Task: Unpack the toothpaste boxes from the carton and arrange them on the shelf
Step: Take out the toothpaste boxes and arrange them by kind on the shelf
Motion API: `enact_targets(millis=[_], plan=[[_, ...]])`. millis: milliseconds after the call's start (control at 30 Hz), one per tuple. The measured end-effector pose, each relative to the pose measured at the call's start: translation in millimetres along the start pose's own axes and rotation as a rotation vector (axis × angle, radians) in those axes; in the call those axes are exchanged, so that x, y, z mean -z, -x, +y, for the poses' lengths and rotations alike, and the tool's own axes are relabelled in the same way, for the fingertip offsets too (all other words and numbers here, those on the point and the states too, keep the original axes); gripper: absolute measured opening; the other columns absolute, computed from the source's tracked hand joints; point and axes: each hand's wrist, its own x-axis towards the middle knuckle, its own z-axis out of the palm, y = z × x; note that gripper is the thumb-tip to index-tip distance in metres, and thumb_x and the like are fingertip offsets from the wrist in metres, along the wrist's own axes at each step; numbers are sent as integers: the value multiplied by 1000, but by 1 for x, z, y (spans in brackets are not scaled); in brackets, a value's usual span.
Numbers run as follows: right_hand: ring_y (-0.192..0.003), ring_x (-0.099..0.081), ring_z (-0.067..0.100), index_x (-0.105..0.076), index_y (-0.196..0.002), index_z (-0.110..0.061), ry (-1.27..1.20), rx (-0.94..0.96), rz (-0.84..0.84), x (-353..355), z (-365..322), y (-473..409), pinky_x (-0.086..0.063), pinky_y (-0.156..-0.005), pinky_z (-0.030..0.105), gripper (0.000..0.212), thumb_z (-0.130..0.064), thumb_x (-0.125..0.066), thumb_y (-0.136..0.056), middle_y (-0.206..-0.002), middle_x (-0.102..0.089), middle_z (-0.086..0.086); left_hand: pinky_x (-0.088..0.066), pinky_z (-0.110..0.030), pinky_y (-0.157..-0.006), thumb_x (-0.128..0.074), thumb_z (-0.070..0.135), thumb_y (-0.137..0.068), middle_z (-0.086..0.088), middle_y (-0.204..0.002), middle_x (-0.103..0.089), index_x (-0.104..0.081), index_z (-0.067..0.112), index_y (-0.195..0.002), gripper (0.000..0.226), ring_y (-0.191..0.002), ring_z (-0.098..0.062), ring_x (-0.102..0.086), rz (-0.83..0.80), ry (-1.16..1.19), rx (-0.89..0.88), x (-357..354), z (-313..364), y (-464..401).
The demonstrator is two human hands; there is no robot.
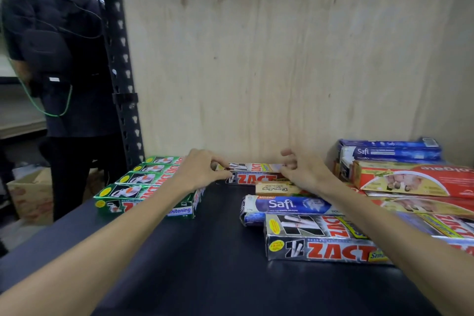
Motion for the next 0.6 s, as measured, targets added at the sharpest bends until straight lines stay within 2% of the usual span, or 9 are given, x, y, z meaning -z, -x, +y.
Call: enact_targets(millis=[67, 133, 200, 300, 433, 600], plan=[[-105, -63, 19, -53, -128, -16, 22, -26, 96, -6, 2, -4, -50, -95, 37, 45, -35, -69, -90, -112, -69, 5, -50, -38, -96, -83, 44, -73, 6, -105, -74, -78, 31, -98, 28, -100, -15, -65, -6, 34, 14, 4, -8, -4], [-100, -57, 14, -53, -128, -15, 59, -37, 100, -10, 0, -6, -45, -86, 28, 49, -40, -70, -89, -116, -65, 4, -45, -33, -101, -86, 36, -73, 7, -114, -70, -79, 27, -98, 28, -107, -12, -59, -5, 65, 27, 4, -13, -8], [-108, -55, 16, -51, -132, -17, 90, -28, 80, -11, -3, -10, -38, -83, 24, 51, -39, -70, -89, -128, -60, 4, -43, -29, -97, -87, 30, -73, 6, -114, -68, -78, 24, -96, 24, -105, -11, -57, 2, 85, 38, 4, -16, -13], [-114, -56, 19, -50, -135, -19, 114, 11, 86, -10, -7, -13, -39, -85, 27, 53, -34, -71, -89, -132, -58, 4, -50, -32, -96, -89, 29, -70, 3, -110, -69, -74, 19, -98, 33, -105, -14, -62, 7, 121, 55, 5, -23, -19], [-98, -52, 11, -52, -133, -20, 88, 64, 82, -11, -4, -16, -39, -82, 25, 48, -29, -70, -90, -123, -61, 2, -51, -28, -90, -89, 32, -70, 2, -104, -69, -69, 14, -103, 43, -99, -15, -64, 44, 120, 41, 1, -27, -24], [-94, -59, 16, -52, -125, -20, 35, 49, 93, -17, 1, -21, -40, -75, 25, 40, -28, -70, -90, -107, -64, 4, -51, -30, -92, -87, 34, -72, 3, -107, -68, -68, 17, -111, 47, -100, -15, -64, 50, 100, 39, -4, -27, -28]])
